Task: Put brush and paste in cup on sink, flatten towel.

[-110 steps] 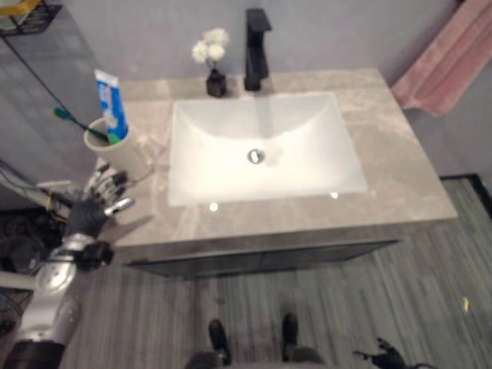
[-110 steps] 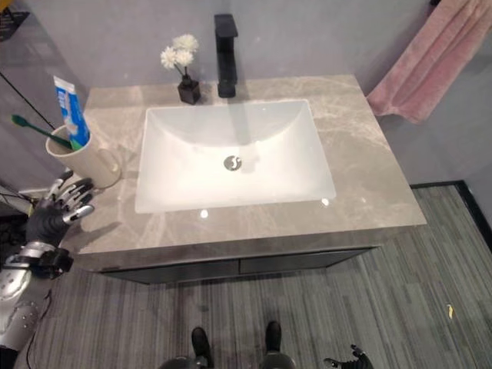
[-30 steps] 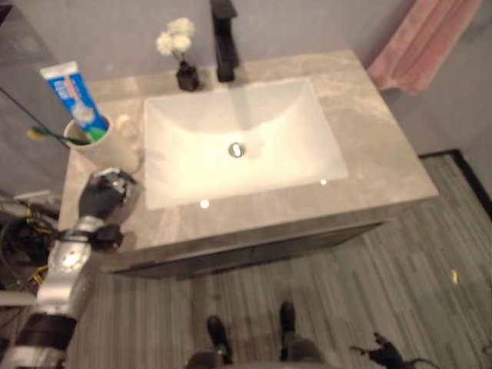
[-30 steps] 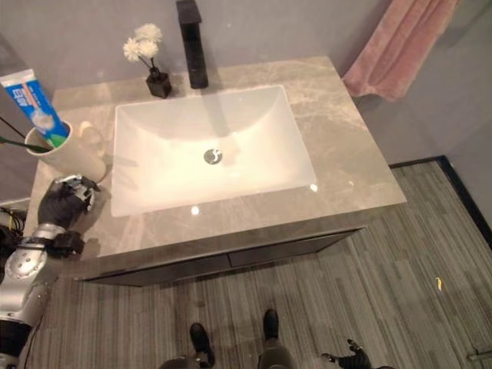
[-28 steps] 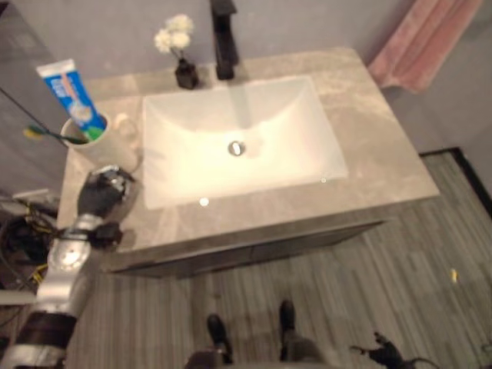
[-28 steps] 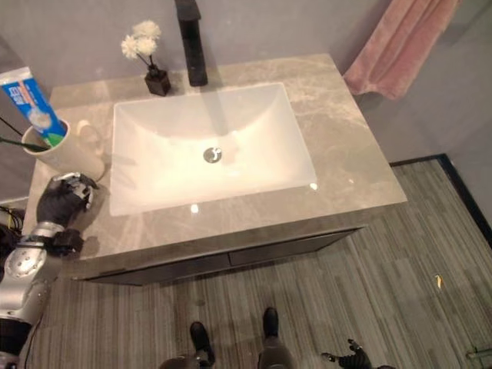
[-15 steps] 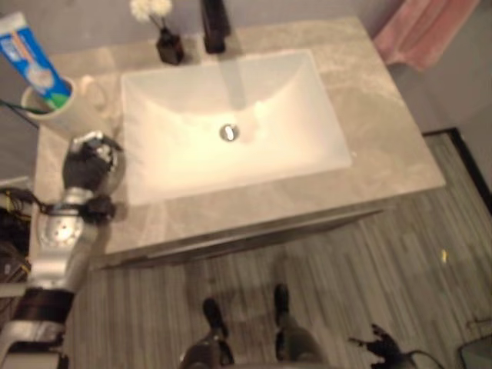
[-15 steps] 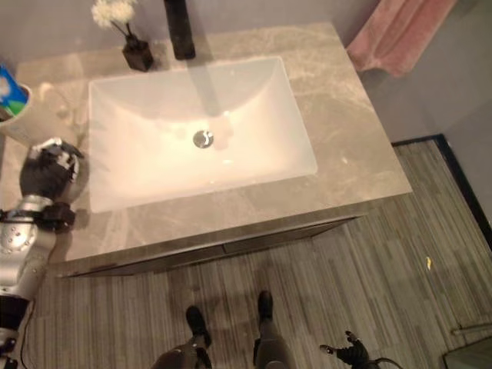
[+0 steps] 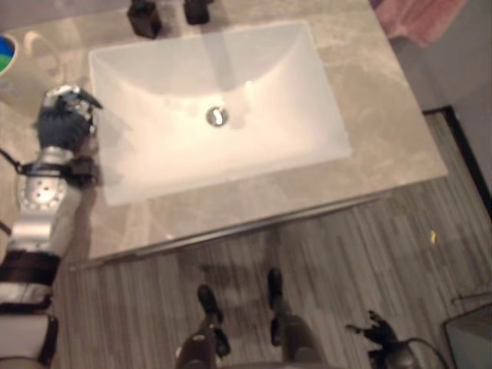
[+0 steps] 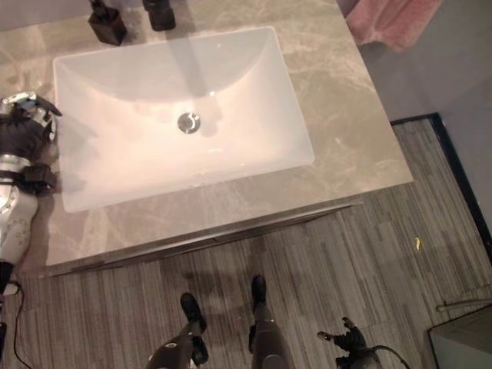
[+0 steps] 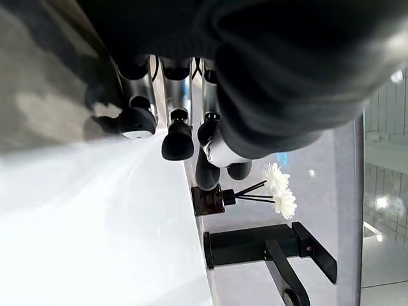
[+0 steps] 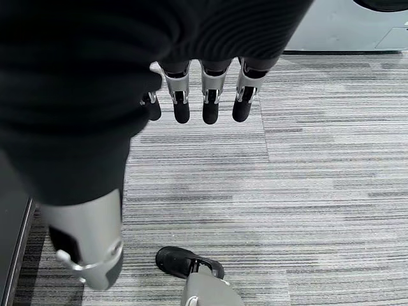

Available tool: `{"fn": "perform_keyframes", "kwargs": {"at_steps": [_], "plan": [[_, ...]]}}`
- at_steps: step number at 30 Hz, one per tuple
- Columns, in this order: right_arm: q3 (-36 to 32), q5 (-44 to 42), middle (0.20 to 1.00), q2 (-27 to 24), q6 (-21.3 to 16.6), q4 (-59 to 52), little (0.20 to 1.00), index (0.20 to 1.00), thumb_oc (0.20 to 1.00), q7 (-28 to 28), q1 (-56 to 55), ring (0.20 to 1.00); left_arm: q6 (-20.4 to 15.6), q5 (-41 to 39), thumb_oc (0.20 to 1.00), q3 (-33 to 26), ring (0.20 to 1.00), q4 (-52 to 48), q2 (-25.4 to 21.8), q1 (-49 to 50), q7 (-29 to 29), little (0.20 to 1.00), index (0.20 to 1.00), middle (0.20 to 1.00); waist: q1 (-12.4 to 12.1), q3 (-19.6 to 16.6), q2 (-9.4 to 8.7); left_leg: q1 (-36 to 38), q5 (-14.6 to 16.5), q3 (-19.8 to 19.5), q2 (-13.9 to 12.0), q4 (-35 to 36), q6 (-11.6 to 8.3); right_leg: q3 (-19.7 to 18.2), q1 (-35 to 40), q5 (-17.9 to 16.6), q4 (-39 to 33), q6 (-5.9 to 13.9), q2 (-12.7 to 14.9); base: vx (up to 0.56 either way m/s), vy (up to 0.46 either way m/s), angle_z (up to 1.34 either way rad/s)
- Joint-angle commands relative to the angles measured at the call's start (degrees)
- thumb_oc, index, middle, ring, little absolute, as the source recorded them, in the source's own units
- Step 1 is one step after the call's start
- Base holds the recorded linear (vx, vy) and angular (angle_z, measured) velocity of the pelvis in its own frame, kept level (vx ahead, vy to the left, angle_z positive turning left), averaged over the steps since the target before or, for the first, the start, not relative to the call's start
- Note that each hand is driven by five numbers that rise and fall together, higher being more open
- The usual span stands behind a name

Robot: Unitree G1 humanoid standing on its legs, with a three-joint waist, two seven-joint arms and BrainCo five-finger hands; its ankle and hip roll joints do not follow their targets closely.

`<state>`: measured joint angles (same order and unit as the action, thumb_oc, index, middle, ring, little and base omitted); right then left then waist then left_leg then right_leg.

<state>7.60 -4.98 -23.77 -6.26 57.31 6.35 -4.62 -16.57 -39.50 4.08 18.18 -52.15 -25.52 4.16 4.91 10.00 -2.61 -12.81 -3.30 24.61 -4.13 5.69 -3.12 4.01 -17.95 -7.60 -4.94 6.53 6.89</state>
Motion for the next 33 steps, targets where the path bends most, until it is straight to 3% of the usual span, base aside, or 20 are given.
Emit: {"fn": "perform_keyframes", "kwargs": {"at_steps": [1, 8, 13, 21, 33], "plan": [[0.62, -0.52, 1.000, -2.75, 0.07, 1.58, 1.000, 1.000, 1.000, 0.46, -1.30, 1.000, 0.26, 1.34, 0.200, -0.46, 0.200, -1.44, 1.05, 5.50, -2.66, 0.200, 0.200, 0.200, -0.19, -0.96, 1.33, 2.91, 2.37, -7.70, -1.61, -0.69, -1.02, 2.18, 2.89, -0.76, -0.06, 1.97, 0.48, 0.01, -0.022, -0.07], [-0.79, 2.24, 1.000, -2.64, 0.44, 4.06, 1.000, 1.000, 1.000, -0.40, -1.68, 1.000, 1.47, 0.14, 0.200, -6.47, 0.200, -7.46, 3.89, 20.85, -8.12, 0.200, 0.200, 0.200, -1.90, -3.35, 2.11, 8.30, 3.71, -6.76, -1.65, -0.69, -1.09, 3.29, 8.43, 0.61, -0.06, 1.86, 0.65, 0.01, -0.009, -0.06], [-2.03, 2.73, 1.000, -2.93, 0.24, 5.86, 1.000, 1.000, 1.000, -0.96, -2.31, 1.000, 1.45, -0.03, 0.200, -9.58, 0.200, -7.28, 3.92, 25.88, -9.73, 0.200, 0.200, 0.200, -2.64, -4.32, 2.82, 9.66, 3.81, -7.51, -1.43, -0.69, -1.16, 4.74, 10.73, 1.41, -0.06, 1.87, 0.93, -0.03, -0.002, 0.15], [-2.14, 2.69, 1.000, -1.99, 0.36, 7.54, 1.000, 1.000, 1.000, -2.31, -3.65, 1.000, 1.25, 0.68, 0.200, -12.34, 0.200, -1.19, 3.12, 24.86, -8.36, 0.200, 0.200, 0.200, -2.41, -5.23, 3.13, 10.27, 3.77, -8.91, -0.73, -0.69, -0.89, 6.42, 12.45, 1.69, -0.06, 1.78, 1.50, -0.02, 0.013, 0.14], [-2.06, 1.39, 1.000, -2.25, 0.56, 7.32, 1.000, 1.000, 1.000, -2.40, -4.08, 1.000, 1.31, 3.83, 0.200, -8.26, 0.200, 6.59, 0.21, 15.14, -6.11, 0.200, 0.200, 0.200, -1.22, -5.70, 3.10, 10.09, 4.33, -7.88, -0.12, -0.69, -0.55, 5.14, 11.45, 0.96, -0.06, 2.42, 1.85, 0.00, 0.012, -0.02]]}}
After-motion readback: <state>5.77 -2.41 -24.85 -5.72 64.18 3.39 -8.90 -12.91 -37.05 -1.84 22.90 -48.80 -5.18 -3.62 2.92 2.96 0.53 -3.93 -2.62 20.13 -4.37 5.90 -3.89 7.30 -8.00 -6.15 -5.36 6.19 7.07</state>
